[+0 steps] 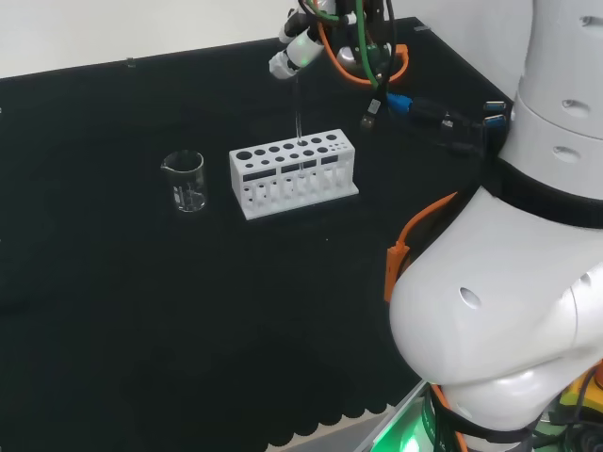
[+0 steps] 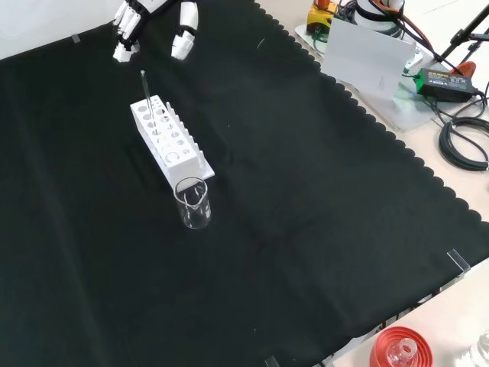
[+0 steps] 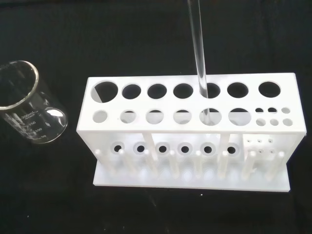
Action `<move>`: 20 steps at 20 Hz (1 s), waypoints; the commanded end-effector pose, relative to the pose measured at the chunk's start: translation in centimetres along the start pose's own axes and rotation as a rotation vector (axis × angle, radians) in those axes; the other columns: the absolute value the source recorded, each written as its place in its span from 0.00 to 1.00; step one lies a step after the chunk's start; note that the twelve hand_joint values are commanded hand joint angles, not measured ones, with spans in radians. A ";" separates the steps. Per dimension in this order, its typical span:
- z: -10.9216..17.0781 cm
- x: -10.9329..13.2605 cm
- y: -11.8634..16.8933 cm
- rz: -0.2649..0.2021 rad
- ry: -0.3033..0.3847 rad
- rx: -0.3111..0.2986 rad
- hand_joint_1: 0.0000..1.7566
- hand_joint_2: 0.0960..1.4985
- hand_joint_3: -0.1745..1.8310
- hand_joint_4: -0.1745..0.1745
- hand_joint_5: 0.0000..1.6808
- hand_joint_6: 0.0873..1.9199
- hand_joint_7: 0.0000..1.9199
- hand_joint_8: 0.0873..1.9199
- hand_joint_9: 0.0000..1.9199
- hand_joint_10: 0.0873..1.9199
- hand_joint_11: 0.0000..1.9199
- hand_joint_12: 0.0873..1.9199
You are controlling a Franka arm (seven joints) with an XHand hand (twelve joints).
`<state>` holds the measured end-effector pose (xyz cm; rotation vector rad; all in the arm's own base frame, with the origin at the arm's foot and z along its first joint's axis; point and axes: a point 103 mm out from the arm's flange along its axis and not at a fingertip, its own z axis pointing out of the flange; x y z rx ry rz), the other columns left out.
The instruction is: Take the glass rod from the white test tube rack.
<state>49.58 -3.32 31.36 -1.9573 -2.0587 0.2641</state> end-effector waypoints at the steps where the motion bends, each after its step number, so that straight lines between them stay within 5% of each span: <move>1: 0.3 -0.3 0.5 -0.005 0.007 -0.002 0.32 0.52 0.30 0.27 0.22 0.00 0.12 0.40 0.26 0.45 0.17 0.75; 7: 1.1 -0.6 1.1 0.012 -0.008 0.004 0.32 0.52 0.30 0.28 0.24 0.00 0.12 0.39 0.28 0.44 0.18 0.74; 8: 0.9 0.1 1.2 0.118 -0.019 0.015 0.32 0.52 0.30 0.28 0.24 0.00 0.12 0.39 0.28 0.44 0.18 0.74; 9: 1.2 0.1 1.7 0.038 0.035 -0.011 0.32 0.52 0.30 0.28 0.25 0.00 0.12 0.39 0.29 0.44 0.19 0.74; 10: 1.4 0.0 1.9 0.012 0.051 -0.017 0.33 0.52 0.30 0.27 0.25 0.00 0.12 0.39 0.29 0.44 0.19 0.74; 11: 2.0 0.3 2.7 0.004 0.009 0.005 0.33 0.52 0.30 0.27 0.25 0.00 0.12 0.39 0.30 0.43 0.20 0.74; 20: 2.9 -0.4 3.6 -0.037 0.028 0.025 0.33 0.52 0.30 0.26 0.28 0.00 0.12 0.39 0.32 0.42 0.22 0.73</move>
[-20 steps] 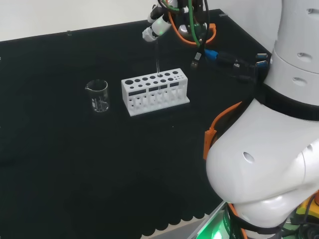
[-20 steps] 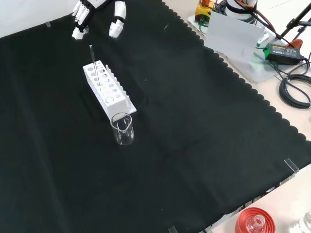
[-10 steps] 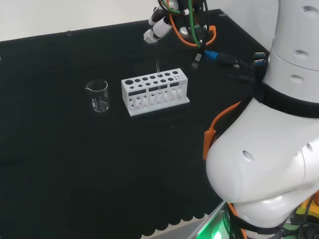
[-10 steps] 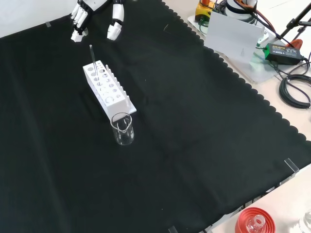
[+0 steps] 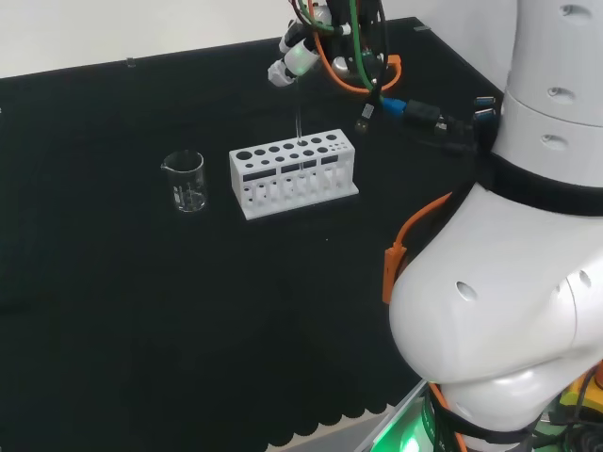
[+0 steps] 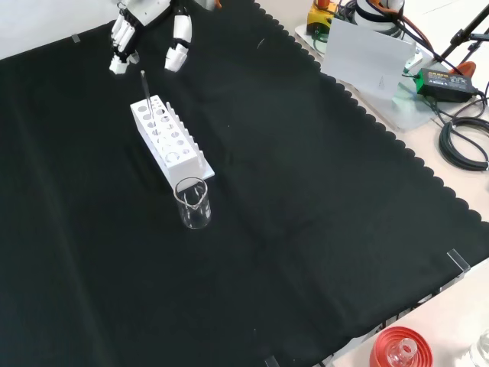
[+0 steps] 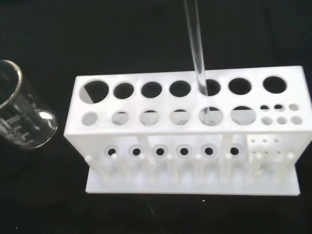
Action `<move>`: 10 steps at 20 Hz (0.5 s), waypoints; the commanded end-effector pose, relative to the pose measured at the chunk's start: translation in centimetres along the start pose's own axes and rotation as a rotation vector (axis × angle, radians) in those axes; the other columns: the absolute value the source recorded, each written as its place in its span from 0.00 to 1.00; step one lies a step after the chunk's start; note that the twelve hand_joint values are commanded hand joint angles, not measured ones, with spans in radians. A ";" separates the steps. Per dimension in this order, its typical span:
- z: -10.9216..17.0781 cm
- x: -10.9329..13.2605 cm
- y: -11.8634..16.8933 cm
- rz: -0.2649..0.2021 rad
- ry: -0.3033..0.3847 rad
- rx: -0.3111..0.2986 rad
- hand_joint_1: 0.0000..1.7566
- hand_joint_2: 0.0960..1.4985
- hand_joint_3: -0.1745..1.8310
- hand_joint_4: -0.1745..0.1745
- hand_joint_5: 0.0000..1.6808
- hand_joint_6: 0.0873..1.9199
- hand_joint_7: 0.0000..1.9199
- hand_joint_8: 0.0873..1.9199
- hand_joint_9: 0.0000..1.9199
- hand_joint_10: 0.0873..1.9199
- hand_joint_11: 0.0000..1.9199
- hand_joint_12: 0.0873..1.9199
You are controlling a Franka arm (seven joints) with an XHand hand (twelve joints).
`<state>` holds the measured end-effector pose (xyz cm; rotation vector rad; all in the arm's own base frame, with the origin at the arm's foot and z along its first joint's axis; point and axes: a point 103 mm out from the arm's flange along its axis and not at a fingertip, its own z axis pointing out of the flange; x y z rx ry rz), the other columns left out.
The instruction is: Take the glass rod from the white test tube rack.
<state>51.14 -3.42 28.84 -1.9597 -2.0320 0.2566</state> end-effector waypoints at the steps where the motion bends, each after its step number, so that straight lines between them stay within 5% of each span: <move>1: 1.2 0.0 1.5 -0.052 0.007 0.018 0.33 0.52 0.30 0.26 0.28 0.00 0.12 0.39 0.32 0.42 0.22 0.73; 6: 1.8 0.0 2.3 -0.070 0.013 0.030 0.35 0.52 0.30 0.26 0.29 0.00 0.12 0.39 0.34 0.42 0.23 0.73; 9: 2.0 -0.2 2.7 -0.078 0.020 0.023 0.40 0.51 0.30 0.23 0.32 0.01 0.25 0.39 0.38 0.40 0.28 0.70; 10: 2.0 0.2 3.1 -0.126 0.047 0.022 0.43 0.50 0.31 0.21 0.35 0.04 0.29 0.38 0.40 0.38 0.31 0.68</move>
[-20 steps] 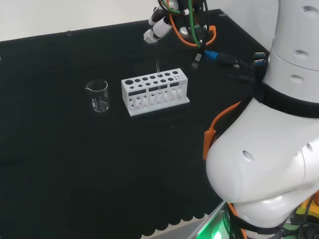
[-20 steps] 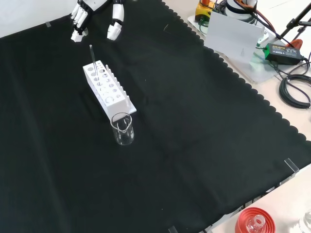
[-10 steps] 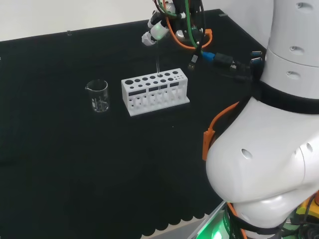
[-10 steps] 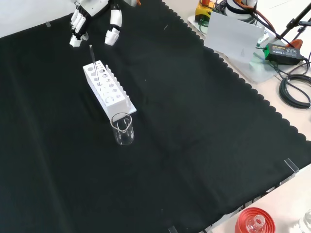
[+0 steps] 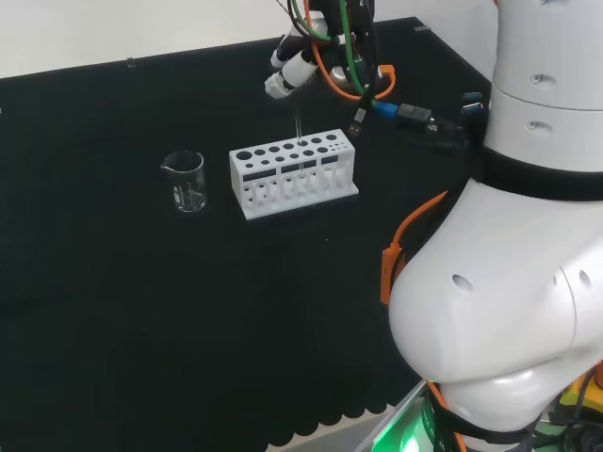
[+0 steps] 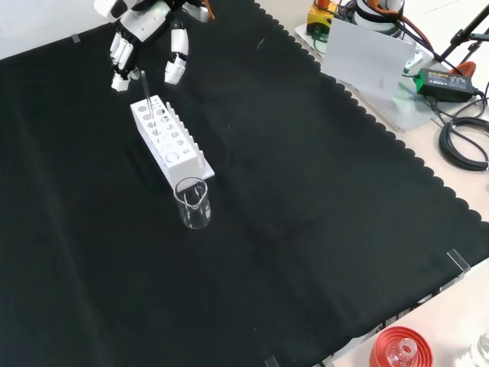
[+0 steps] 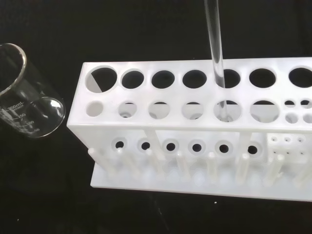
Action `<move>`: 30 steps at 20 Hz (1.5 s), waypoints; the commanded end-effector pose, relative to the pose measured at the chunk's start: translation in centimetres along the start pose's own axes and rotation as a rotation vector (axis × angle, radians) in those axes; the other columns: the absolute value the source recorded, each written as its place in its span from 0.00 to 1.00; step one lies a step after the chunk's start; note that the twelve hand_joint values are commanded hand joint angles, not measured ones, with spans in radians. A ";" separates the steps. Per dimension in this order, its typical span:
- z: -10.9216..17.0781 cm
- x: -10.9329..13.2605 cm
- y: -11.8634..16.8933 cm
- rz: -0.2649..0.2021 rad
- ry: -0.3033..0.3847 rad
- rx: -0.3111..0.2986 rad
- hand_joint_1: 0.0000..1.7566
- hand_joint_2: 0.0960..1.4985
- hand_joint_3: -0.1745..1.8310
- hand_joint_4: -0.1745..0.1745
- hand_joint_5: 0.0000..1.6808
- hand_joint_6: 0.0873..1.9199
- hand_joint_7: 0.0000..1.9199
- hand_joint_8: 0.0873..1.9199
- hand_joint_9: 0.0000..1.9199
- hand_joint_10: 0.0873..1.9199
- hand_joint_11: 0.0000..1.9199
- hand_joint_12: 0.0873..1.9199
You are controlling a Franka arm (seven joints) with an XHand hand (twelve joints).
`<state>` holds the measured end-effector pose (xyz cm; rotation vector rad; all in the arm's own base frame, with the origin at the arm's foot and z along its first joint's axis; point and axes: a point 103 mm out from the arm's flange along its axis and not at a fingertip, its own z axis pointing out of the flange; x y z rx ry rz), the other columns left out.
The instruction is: Take the glass rod from the white test tube rack.
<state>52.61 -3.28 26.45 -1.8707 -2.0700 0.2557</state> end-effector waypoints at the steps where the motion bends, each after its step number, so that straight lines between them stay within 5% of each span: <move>1: 0.2 0.2 1.1 -0.063 0.051 -0.014 0.45 0.50 0.32 0.17 0.37 0.09 0.31 0.38 0.43 0.36 0.34 0.67; 4: -0.2 -0.4 1.5 -0.032 0.028 0.012 0.51 0.47 0.35 0.04 0.38 0.28 0.37 0.37 0.50 0.32 0.46 0.62; 8: -0.3 -0.3 1.9 -0.012 0.014 -0.003 0.55 0.46 0.39 0.00 0.39 0.37 0.41 0.37 0.55 0.30 0.54 0.57; 30: 0.0 -2.5 2.7 0.013 -0.003 0.003 0.61 0.42 0.46 0.00 0.45 0.43 0.47 0.36 0.62 0.26 0.65 0.51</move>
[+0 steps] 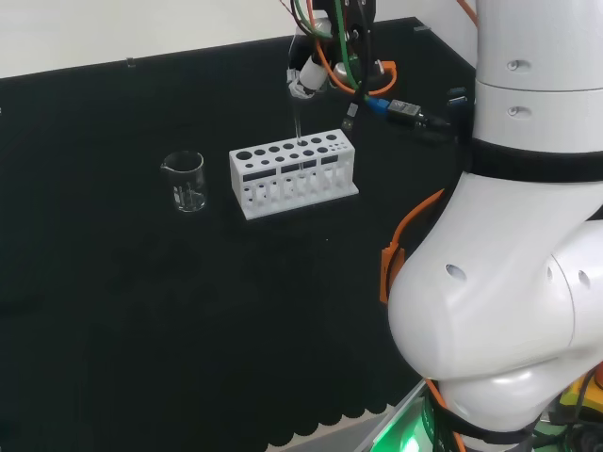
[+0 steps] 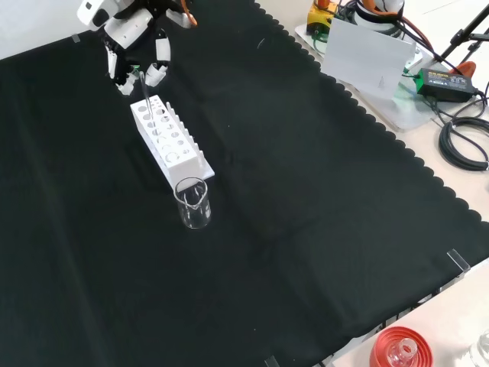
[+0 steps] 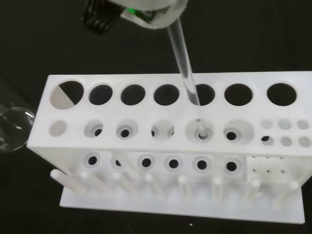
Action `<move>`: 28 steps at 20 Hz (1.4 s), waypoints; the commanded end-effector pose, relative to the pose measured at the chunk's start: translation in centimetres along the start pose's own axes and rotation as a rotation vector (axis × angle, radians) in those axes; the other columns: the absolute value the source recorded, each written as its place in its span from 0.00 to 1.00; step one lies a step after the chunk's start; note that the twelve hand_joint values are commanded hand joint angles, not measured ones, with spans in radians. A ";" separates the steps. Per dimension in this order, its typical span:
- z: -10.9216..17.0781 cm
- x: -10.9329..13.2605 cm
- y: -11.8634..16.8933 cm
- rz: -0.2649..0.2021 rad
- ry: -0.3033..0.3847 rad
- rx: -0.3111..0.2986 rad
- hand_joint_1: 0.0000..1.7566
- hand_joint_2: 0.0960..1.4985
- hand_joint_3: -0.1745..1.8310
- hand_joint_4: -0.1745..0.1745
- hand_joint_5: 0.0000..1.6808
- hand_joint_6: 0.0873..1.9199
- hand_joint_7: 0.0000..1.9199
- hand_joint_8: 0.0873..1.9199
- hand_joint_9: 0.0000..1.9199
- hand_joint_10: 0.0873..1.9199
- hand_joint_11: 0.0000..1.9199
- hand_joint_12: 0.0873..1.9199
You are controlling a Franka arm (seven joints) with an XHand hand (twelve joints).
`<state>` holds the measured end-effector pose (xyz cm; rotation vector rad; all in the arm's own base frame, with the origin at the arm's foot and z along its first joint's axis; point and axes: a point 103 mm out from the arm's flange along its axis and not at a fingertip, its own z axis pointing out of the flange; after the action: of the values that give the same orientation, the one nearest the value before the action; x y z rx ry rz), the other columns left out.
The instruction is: Take the glass rod from the white test tube rack.
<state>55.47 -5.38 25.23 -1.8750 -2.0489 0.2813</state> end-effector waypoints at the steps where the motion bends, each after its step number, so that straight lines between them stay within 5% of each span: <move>1: 0.1 0.0 -0.1 -0.003 0.007 -0.015 0.61 0.42 0.46 0.00 0.45 0.43 0.48 0.36 0.63 0.25 0.66 0.49; 17: 0.0 1.7 0.1 -0.014 0.000 -0.004 0.64 0.41 0.48 0.00 0.46 0.44 0.53 0.35 0.67 0.22 0.72 0.44; 21: -0.3 2.3 0.0 -0.050 0.019 -0.090 0.70 0.65 0.19 0.00 0.56 0.51 0.55 0.44 0.73 0.23 0.78 0.35; 24: -0.5 2.5 -0.1 -0.054 0.018 -0.127 0.72 0.69 0.13 0.00 0.58 0.50 0.54 0.49 0.75 0.28 0.79 0.33; 28: -0.5 2.6 -0.3 -0.048 -0.013 -0.154 0.73 0.55 0.31 0.00 0.60 0.51 0.56 0.51 0.77 0.36 0.79 0.36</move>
<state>55.35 -3.25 25.60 -1.8825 -2.1214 0.1740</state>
